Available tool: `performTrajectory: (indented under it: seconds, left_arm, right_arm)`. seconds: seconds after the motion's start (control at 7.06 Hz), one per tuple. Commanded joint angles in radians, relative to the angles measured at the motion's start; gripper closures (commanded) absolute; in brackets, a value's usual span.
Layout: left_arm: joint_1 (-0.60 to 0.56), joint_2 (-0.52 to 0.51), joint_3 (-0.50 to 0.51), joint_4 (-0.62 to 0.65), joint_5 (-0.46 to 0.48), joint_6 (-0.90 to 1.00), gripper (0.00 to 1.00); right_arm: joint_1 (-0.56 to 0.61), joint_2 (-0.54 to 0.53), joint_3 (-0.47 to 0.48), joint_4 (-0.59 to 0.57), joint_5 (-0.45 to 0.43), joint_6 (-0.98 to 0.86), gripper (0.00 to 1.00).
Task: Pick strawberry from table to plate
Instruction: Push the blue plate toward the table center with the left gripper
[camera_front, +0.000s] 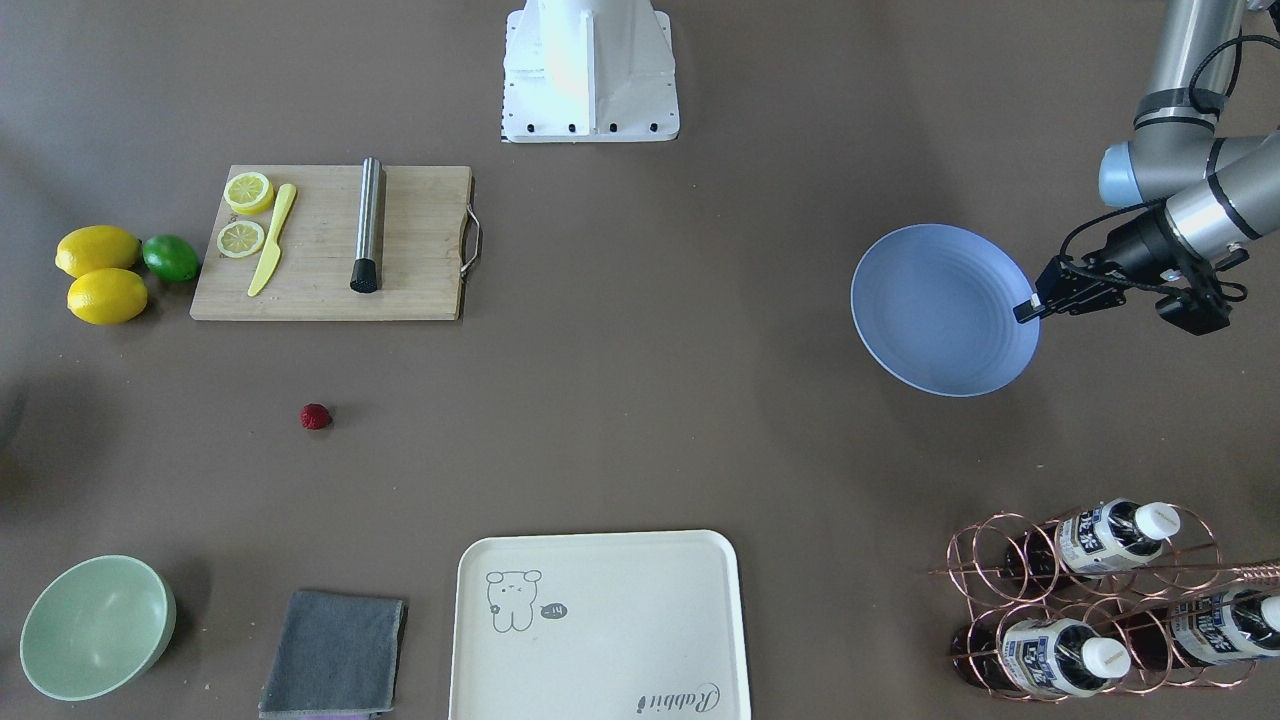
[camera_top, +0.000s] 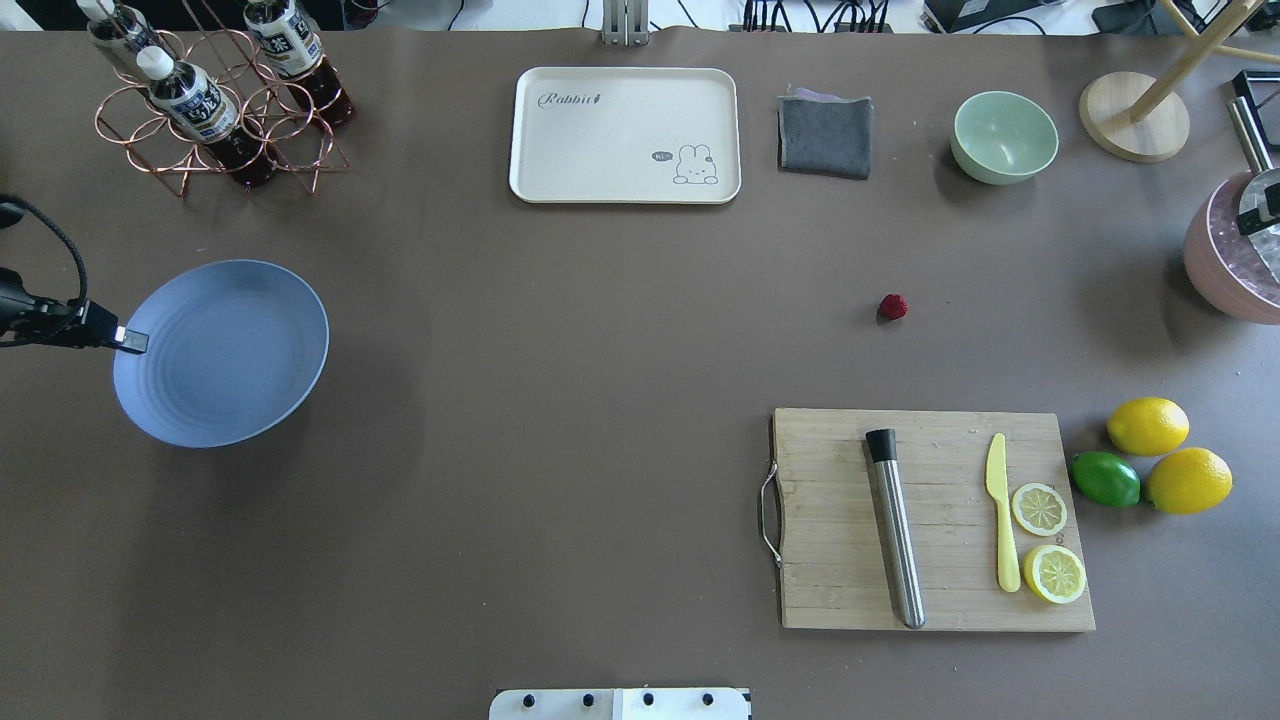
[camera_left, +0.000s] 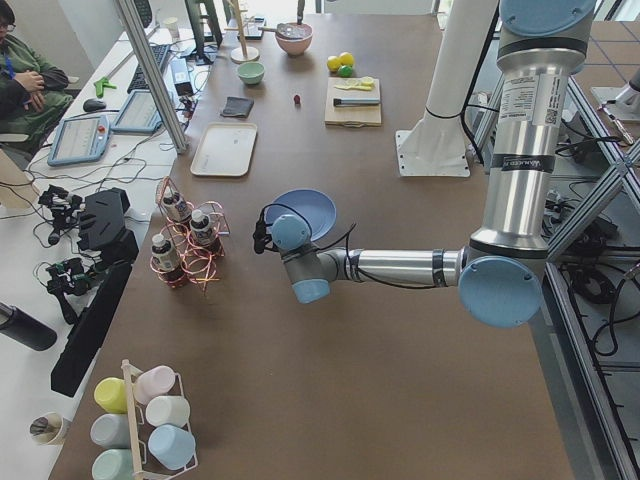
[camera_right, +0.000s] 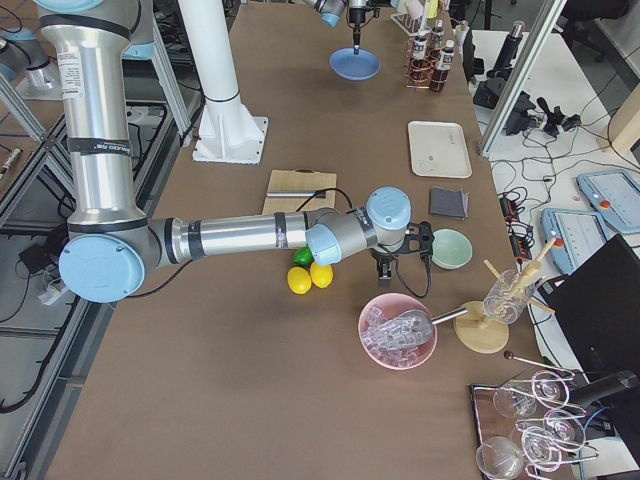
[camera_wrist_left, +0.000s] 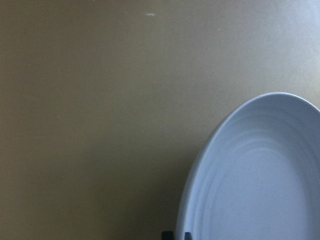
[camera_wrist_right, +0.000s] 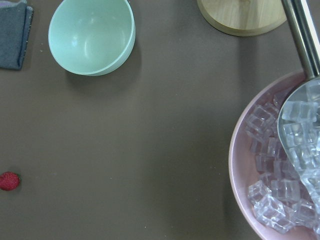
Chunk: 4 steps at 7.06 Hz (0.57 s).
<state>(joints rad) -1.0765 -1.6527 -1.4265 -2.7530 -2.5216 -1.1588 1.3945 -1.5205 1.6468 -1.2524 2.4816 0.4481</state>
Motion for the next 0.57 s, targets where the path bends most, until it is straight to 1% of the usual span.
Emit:
performTrajectory:
  seconds: [0.0,0.14,0.28,0.43]
  left_arm:
    - [0.009,-0.053,-0.092,0.117,0.024,-0.038,1.0]
    - [0.073,-0.08,-0.145,0.174,0.091,-0.074,1.0]
    - [0.183,-0.1,-0.217,0.246,0.222,-0.149,1.0]
    - [0.261,-0.155,-0.273,0.339,0.307,-0.195,1.0]
  right_arm:
    - [-0.061,0.026,0.034,-0.001,-0.073,0.123,0.0]
    - [-0.121,0.028,0.071,-0.001,-0.116,0.188,0.0]
    - [-0.164,0.049,0.079,0.001,-0.119,0.231,0.0]
    - [-0.185,0.055,0.085,0.002,-0.119,0.282,0.0]
